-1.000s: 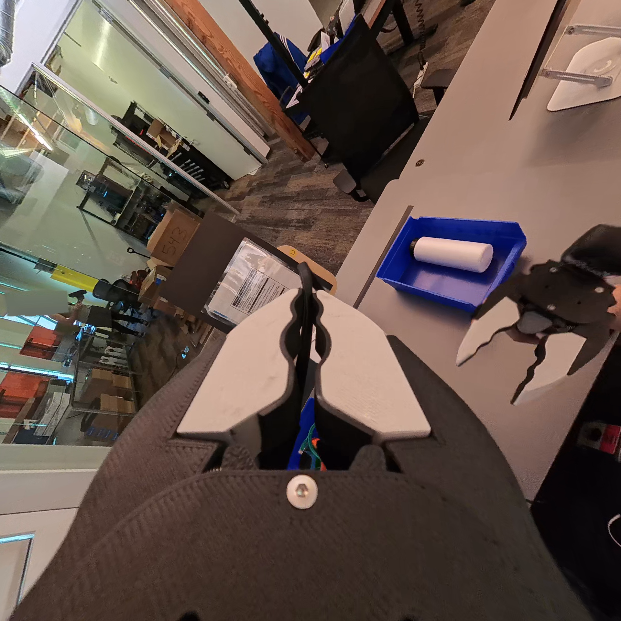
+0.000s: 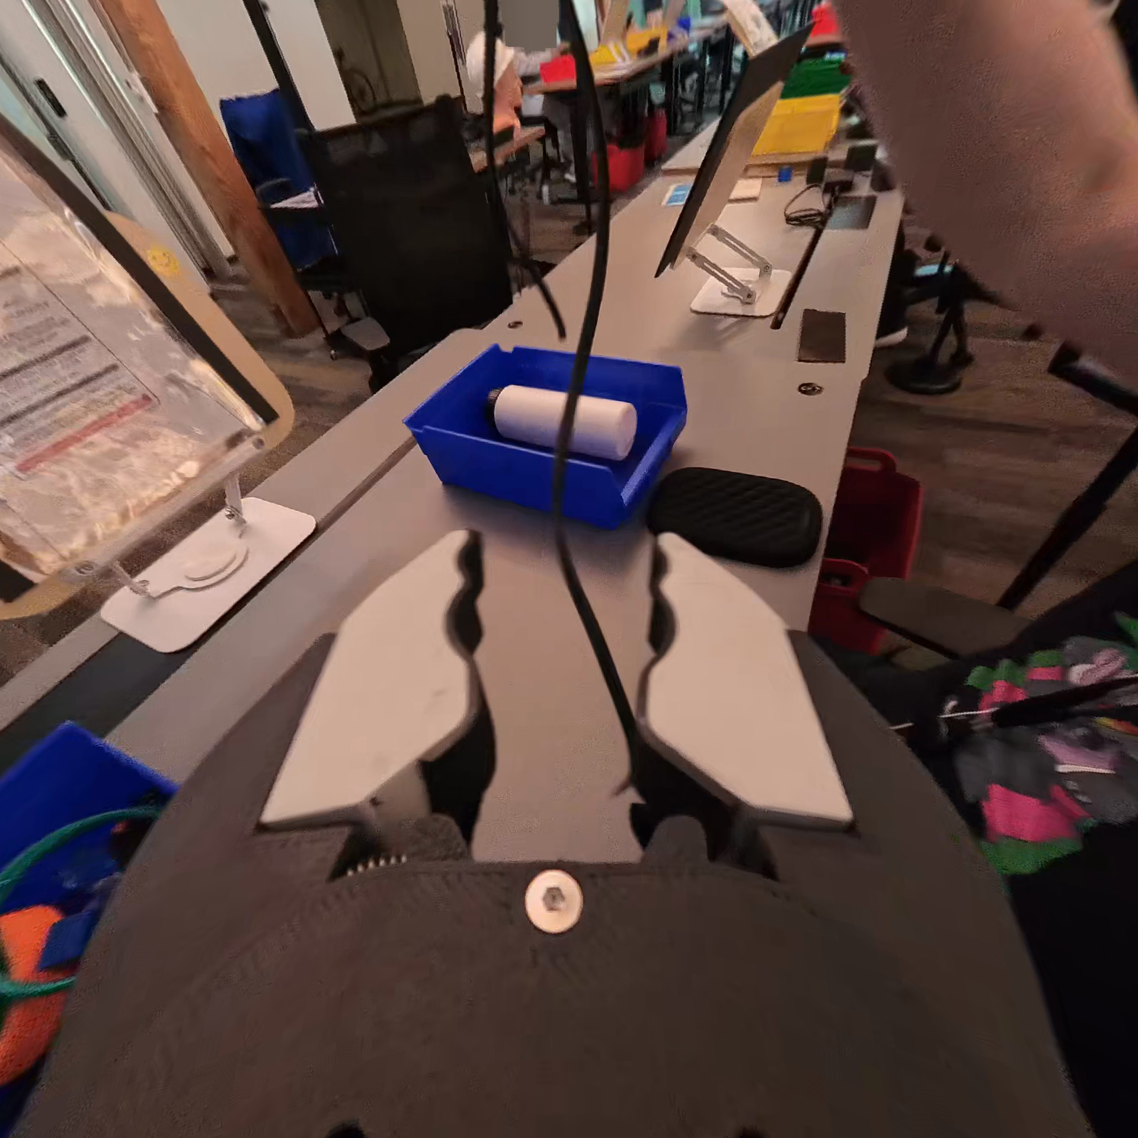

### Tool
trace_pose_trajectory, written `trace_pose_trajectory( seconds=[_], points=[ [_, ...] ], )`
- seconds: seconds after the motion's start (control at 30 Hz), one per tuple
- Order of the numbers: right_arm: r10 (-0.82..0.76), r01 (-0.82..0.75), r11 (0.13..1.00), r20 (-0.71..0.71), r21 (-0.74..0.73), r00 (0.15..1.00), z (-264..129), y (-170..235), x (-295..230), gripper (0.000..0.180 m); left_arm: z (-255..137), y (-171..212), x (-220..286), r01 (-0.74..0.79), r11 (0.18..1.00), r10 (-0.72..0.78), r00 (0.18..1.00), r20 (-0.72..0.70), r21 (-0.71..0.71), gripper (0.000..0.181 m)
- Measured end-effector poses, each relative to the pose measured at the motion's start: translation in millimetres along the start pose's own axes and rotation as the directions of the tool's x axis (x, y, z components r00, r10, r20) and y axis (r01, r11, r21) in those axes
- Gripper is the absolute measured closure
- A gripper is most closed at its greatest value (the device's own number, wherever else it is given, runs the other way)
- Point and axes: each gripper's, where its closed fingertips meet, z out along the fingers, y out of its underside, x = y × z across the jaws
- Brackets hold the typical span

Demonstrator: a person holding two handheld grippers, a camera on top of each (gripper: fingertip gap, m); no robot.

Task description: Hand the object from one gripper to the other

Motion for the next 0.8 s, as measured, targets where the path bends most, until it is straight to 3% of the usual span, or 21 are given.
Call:
trace_pose_trajectory(
  seconds=[0.07, 0.2, 0.43, 0.67, 0.8],
  points=[
    [-0.005, 0.005, 1.0, -0.013, -0.017, 1.0, -5.9, -15.9, 2.8, 0.174, 13.8, 24.2, -0.6, 0.003, 1.0, -0.003, 0.999, -0.036, 0.006, 0.11],
    [-0.031, 0.032, 0.999, -0.068, 0.015, 0.997, -20.8, -56.6, 3.0, 0.173, 22.8, 23.5, -14.7, 0.003, 0.998, 0.004, 0.995, -0.099, 0.065, 0.109],
    [-0.083, 0.092, 0.994, -0.134, 0.059, 0.987, -40.7, -99.4, -11.7, 0.173, 22.9, -30.4, -52.3, 0.053, 0.974, -0.038, 0.997, -0.07, 0.22, 0.117],
    [-0.131, 0.135, 0.991, -0.147, 0.018, 0.98, -28.6, -100.4, -25.0, 0.173, 22.5, -103.6, -62.9, 0.044, 0.923, -0.063, 0.997, 0.037, 0.383, 0.066],
    [-0.164, 0.164, 0.986, -0.134, -0.012, 0.977, -11.4, -95.7, -36.3, 0.173, 36.5, -141.5, -40.6, 0.056, 0.939, -0.043, 0.998, -0.045, 0.339, 0.059]
  ],
)
